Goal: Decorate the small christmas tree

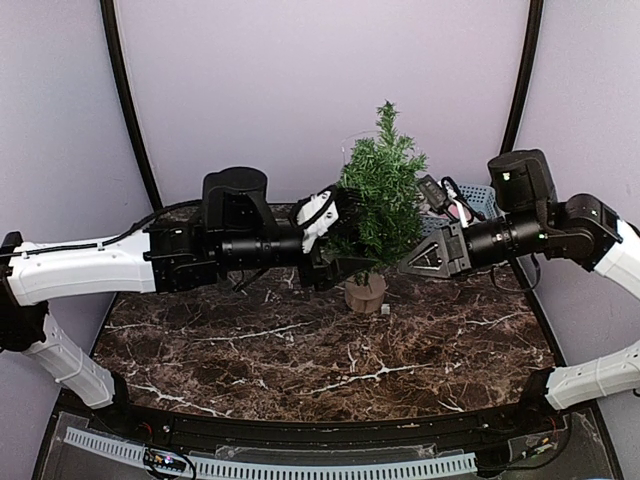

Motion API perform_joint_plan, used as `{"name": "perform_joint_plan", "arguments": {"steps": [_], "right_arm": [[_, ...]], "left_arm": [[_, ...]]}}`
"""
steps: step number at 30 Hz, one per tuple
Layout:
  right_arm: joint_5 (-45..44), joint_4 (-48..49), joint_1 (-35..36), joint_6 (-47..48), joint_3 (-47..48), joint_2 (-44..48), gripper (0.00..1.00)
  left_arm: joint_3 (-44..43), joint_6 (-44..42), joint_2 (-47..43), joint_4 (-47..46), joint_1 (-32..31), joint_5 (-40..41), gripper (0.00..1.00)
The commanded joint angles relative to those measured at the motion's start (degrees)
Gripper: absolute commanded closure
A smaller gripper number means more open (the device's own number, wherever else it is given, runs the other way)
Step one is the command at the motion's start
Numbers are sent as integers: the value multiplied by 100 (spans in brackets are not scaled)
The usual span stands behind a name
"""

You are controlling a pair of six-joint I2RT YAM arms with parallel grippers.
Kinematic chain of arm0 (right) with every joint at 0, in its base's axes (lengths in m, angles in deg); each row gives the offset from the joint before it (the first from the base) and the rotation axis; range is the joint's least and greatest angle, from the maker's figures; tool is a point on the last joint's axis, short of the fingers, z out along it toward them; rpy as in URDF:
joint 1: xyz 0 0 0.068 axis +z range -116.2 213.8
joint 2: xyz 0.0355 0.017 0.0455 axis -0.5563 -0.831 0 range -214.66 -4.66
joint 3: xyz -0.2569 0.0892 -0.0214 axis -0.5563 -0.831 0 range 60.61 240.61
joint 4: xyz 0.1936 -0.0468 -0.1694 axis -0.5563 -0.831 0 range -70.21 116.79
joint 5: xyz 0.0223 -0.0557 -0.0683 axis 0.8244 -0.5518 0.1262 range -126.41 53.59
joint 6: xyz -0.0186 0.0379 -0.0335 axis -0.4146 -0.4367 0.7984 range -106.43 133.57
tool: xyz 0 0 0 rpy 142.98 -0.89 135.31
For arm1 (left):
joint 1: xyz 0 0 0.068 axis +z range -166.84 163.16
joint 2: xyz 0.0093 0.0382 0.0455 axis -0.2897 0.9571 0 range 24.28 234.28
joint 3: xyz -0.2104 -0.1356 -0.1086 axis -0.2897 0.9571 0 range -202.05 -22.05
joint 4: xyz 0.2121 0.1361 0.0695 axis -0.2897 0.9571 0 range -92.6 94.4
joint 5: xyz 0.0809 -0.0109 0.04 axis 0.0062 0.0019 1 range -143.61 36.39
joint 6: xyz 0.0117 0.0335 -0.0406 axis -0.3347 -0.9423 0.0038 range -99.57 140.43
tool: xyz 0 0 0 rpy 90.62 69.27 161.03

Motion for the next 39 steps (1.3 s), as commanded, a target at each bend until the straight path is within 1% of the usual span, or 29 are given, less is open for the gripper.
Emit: {"name": "perform_joint_plan", "arguments": {"steps": [1,2,6,10,12,16,22,23,25,27,29,31,32,33,34,35,36,38,39], "right_arm": [[334,384,58,63,183,276,100],[369,402,58,66,167,321,100],[409,445,60,40,153,373,100],[448,420,61,46,155,369,100],[461,410,59,40,147,365,100],[483,426,57,26,121,382,100],[542,464,56,11,73,411,100],[559,481,58,8,61,424,100],[555,484,54,8,50,438,100],[567,512,62,-12,33,448,100],[603,552,60,-24,23,451,100],[624,581,62,-22,28,458,100],[624,585,61,-24,27,464,100],[608,586,56,-20,24,472,100],[576,580,54,-14,19,498,100],[535,571,54,-18,3,524,100],[497,568,54,-26,-13,544,100],[417,572,54,-26,-35,595,100],[359,581,54,-18,-38,642,100]], "left_arm": [[-33,-1638,172,-761,-180,363,24],[-43,-1767,213,-909,-224,383,21],[-273,-2552,544,-1106,-432,552,16],[-475,-3094,892,-1391,-654,793,14],[-559,-3166,1005,-1499,-698,945,14],[-737,-3198,1212,-1578,-726,946,15],[-813,-3387,1418,-2033,-753,1191,21],[-820,-3397,1434,-2139,-756,1209,26],[-833,-3413,1474,-2328,-758,1373,33],[-854,-3470,1502,-2353,-756,1359,35],[-927,-3445,1521,-2194,-757,1175,38],[-969,-3402,1559,-2071,-758,1050,48],[-968,-3401,1576,-2058,-758,1029,57],[-952,-3397,1583,-2068,-758,1032,62],[-942,-3398,1593,-2079,-758,1051,72],[-908,-3399,1596,-2109,-758,1119,77],[-889,-3381,1587,-2130,-758,1160,88],[-796,-3276,1545,-2237,-758,1281,99],[-709,-3184,1500,-2273,-758,1348,100]]}}
